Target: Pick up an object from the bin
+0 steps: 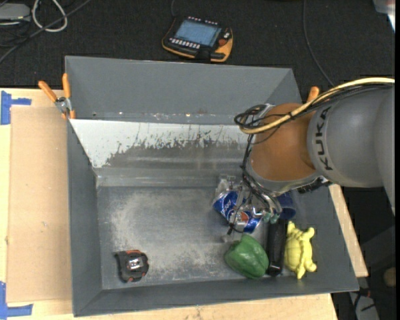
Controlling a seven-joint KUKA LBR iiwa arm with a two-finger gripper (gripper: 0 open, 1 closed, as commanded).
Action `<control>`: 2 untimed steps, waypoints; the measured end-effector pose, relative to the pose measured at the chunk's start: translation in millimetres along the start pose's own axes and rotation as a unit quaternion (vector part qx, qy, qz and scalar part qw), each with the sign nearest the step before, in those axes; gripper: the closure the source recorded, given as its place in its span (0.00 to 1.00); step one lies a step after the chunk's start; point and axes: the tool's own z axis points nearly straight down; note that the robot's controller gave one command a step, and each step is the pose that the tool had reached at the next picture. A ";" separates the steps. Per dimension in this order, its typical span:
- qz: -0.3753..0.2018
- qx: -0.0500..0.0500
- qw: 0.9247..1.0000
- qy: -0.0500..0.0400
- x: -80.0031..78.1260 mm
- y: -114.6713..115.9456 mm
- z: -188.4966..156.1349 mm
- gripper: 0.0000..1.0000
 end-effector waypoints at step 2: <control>-0.099 -0.004 0.995 -0.001 -0.9 -37.4 8.6 0.00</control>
Offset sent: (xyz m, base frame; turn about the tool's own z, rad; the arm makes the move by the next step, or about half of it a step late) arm -0.0042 -0.0951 -0.0115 -0.0304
